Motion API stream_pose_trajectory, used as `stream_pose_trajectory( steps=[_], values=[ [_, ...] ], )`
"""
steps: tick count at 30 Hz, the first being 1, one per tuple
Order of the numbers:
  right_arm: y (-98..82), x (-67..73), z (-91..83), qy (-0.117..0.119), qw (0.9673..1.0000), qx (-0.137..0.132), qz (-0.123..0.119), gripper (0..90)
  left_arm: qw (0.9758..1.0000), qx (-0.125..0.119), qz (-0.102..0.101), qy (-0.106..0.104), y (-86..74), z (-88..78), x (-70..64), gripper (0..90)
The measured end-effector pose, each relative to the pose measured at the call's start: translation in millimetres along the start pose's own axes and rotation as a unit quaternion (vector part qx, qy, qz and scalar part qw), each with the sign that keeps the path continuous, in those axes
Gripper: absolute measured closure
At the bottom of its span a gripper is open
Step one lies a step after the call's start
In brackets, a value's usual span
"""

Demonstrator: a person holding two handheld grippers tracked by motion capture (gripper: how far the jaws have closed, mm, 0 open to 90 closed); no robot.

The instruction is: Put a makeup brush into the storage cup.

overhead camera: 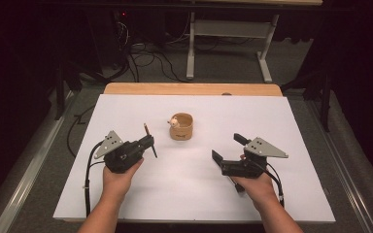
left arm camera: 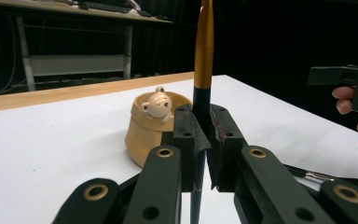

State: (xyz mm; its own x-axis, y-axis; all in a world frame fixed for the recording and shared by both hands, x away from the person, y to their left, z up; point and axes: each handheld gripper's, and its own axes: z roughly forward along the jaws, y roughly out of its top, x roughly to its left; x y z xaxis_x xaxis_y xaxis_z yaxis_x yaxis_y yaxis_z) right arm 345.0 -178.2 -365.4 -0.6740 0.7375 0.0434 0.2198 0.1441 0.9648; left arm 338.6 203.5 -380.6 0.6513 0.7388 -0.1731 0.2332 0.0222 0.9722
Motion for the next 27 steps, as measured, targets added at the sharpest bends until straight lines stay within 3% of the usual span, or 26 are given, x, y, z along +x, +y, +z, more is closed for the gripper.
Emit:
stream_pose_trajectory(
  steps=[11, 17, 27],
  values=[
    [-3.5, -10.4, -9.2, -0.023, 0.9996, -0.003, 0.014, 1.2, 0.9998, -0.005, -0.001, 0.017, 1.6, -7.8, 7.1, 82.7],
    [-8.2, -17.8, -16.4, -0.036, 0.9994, 0.003, 0.004, 1.2, 0.9996, -0.014, -0.003, 0.024, 3.8, -12.3, 10.3, 82.7],
    [-17.0, -26.5, -20.7, -0.052, 0.9986, 0.002, 0.001, 1.2, 0.9996, -0.012, -0.001, 0.027, 8.3, -3.7, 7.5, 82.8]
  ],
)
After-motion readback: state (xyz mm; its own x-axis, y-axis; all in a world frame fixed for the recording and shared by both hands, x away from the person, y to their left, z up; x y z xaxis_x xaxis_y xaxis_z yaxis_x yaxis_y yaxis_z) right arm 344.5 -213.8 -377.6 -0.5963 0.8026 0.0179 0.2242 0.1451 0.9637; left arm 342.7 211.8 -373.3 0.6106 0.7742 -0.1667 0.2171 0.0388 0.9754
